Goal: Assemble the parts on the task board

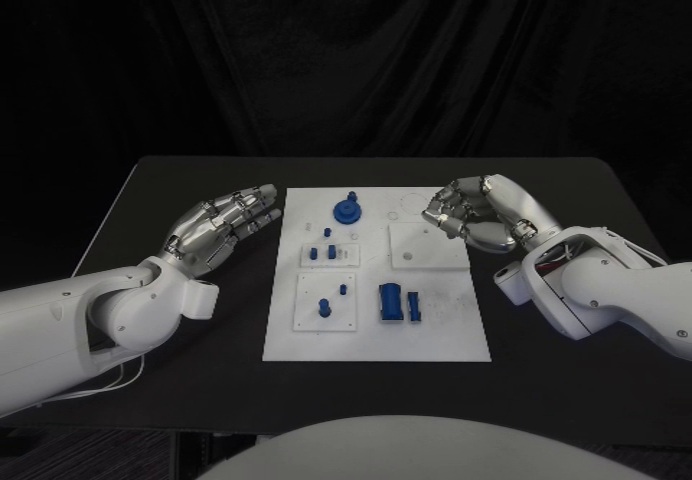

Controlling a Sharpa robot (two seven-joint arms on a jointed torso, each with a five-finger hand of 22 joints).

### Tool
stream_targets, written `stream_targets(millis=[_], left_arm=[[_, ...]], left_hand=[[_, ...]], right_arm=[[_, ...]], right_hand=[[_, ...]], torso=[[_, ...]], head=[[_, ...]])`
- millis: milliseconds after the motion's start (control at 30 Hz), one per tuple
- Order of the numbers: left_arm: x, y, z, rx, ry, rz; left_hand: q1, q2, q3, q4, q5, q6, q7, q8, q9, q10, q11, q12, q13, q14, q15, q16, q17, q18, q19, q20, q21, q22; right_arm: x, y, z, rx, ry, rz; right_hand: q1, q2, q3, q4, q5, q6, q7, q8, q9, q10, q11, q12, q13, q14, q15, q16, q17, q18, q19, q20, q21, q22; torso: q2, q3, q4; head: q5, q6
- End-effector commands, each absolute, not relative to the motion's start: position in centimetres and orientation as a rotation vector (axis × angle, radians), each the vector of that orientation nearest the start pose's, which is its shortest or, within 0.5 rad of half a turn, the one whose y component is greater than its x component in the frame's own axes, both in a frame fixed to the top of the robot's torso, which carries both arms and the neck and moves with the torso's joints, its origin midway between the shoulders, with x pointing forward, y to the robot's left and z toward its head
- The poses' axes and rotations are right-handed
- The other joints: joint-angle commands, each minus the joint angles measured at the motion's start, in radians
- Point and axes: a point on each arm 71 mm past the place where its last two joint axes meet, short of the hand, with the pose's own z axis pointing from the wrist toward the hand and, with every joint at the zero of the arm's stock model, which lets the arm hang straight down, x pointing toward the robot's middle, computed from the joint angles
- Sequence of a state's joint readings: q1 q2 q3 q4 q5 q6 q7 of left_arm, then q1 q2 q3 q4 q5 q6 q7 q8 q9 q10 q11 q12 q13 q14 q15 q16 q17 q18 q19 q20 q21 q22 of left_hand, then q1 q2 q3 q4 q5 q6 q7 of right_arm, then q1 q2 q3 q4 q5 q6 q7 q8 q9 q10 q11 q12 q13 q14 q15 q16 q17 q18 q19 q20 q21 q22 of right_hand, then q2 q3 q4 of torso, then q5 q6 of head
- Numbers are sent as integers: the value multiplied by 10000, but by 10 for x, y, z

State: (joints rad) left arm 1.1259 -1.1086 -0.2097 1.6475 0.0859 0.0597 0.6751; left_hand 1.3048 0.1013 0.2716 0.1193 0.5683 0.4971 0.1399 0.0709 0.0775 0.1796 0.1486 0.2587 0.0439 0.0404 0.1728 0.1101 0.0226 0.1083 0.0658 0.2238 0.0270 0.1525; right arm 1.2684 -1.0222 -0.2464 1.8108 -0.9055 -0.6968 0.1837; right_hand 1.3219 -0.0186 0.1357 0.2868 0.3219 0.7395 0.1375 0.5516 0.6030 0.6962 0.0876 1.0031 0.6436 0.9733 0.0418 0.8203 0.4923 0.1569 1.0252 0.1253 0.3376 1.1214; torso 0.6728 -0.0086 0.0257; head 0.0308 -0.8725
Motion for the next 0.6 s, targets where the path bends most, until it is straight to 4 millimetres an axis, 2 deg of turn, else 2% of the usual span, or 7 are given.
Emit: stream_targets(millis=[33,100,133,267,367,400,600], left_arm=[[414,291,-218,-10864,11520,-18688],[417,289,-217,-10819,11562,-18695],[419,287,-217,-10800,11602,-18704],[428,278,-220,-10724,11774,-18721],[436,269,-223,-10619,11899,-18753],[437,268,-224,-10603,11917,-18758],[452,252,-232,-10386,12156,-18817]], left_hand=[[-317,12,-488,492,-252,-1844,-1292,-293,-342,-593,-95,-513,-57,-143,70,-242,-41,82,-208,50,-64,-339],[-343,77,-890,857,-548,-2915,-1982,-435,-499,-797,-243,-696,-85,-225,43,-425,-74,99,-336,14,-104,-597],[-327,108,-1094,1043,-635,-2937,-1997,-439,-498,-862,-324,-754,-94,-244,27,-475,-83,111,-353,13,-104,-629],[-298,359,-2116,1725,-1165,-2946,-1951,-441,-500,-1085,-536,-952,-131,-310,0,-676,-122,233,-437,128,-134,-838],[-469,568,-2535,1750,-1529,-2946,-1954,-443,-502,-1163,-637,-1031,-147,-326,-16,-721,-131,285,-482,151,-153,-945],[-518,632,-2679,1745,-1629,-2945,-1961,-444,-503,-1190,-684,-1058,-152,-334,-36,-746,-136,305,-492,147,-157,-969],[-491,1120,-3623,1741,-2086,-3045,-2025,-458,-516,-1441,-1100,-1334,-202,-401,-353,-1047,-211,491,-558,59,-184,-1143]], right_arm=[[419,-217,-177,3519,14046,11778],[423,-217,-178,3827,14124,12196],[426,-217,-179,4044,14187,12464],[433,-220,-184,4772,14329,13314],[435,-225,-191,5323,14431,13814],[436,-225,-193,5411,14446,13880],[440,-234,-212,6263,14568,14464]], right_hand=[[93,-49,68,-24,53,-329,376,-186,-372,-1009,494,-1013,-711,-1395,555,-1000,-583,-145,-1008,389,-1055,-715],[227,-25,117,-22,45,-601,746,-308,-683,-1832,905,-1796,-1279,-2604,1101,-1841,-1162,-322,-1982,700,-2013,-1429],[152,-15,66,-13,42,-1112,1020,-597,-1016,-2581,1272,-2437,-1750,-3629,1519,-2524,-1646,-528,-2827,971,-2734,-1982],[-35,86,-136,13,-30,-1941,1194,-974,-1774,-3712,1922,-3359,-2736,-4914,2155,-3248,-2450,-793,-4906,1436,-2732,-3221],[-560,133,-568,43,463,-2768,947,-1346,-2245,-4740,2041,-3937,-3255,-6120,2488,-3767,-2871,-915,-8237,1645,-3029,-7070],[-560,133,-568,43,463,-2768,947,-1346,-2245,-4740,2041,-3937,-3255,-6120,2488,-3767,-2871,-915,-8237,1645,-3029,-7070],[-1168,510,-1519,48,265,-4773,-228,-2342,-3631,-6270,2021,-5524,-4614,-8307,2491,-4944,-3795,-965,-8929,1713,-3084,-8180]], torso=[[-176,55,-148],[-244,67,-194],[-314,83,-239],[-519,127,-325],[-710,161,-378],[-710,159,-378],[-1199,222,-497]], head=[[173,-1],[238,-1],[271,-1],[330,-1],[412,-1],[420,-1],[626,-1]])
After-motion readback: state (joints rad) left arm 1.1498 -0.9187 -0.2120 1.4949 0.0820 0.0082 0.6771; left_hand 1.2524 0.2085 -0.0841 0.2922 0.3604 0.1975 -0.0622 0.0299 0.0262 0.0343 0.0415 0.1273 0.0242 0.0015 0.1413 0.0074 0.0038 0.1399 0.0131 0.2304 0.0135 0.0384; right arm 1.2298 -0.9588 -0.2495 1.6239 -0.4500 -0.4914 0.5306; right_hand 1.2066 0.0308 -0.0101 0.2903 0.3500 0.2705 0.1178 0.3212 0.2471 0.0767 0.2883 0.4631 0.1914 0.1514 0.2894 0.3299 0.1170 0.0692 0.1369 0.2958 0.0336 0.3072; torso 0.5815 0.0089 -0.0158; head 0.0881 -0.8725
